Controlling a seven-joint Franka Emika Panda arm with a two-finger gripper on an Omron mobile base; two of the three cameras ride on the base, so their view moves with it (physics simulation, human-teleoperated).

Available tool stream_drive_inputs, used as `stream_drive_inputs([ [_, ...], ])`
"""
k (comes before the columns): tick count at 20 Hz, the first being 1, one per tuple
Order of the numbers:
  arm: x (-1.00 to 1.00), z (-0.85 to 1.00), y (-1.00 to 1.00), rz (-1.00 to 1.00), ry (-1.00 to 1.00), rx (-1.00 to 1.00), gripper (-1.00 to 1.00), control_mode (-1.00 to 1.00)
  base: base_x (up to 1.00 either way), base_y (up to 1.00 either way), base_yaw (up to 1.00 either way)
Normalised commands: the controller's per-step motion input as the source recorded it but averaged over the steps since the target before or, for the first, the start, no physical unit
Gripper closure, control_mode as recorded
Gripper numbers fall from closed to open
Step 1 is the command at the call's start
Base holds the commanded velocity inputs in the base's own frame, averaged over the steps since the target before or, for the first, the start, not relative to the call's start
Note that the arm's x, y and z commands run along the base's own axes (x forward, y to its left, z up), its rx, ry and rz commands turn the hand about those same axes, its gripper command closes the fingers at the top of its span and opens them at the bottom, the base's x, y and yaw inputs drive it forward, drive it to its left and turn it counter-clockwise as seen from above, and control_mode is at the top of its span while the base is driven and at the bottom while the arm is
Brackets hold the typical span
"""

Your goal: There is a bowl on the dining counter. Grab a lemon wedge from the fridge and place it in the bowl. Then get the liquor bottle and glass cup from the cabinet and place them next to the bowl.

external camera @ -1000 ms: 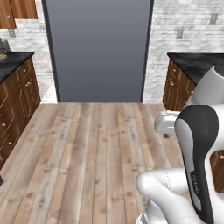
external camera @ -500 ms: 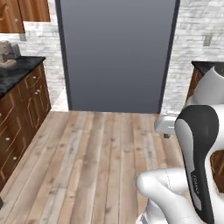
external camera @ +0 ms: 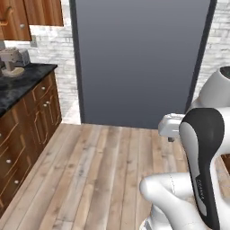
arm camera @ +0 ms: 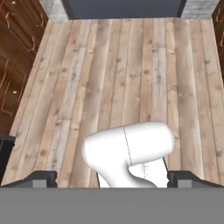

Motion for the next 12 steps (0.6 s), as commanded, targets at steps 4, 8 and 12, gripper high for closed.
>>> stream_drive_inputs([
  [4, 0.00, 0.00, 0.00, 0.00, 0.00, 0.00, -1.00, 1.00, 1.00, 0.07, 0.18],
  [8, 0.00, 0.00, 0.00, 0.00, 0.00, 0.00, -1.00, 1.00, 1.00, 0.05, 0.18],
  [12, 0.00, 0.00, 0.00, 0.00, 0.00, 0.00, -1.00, 1.00, 1.00, 0.02, 0.20],
])
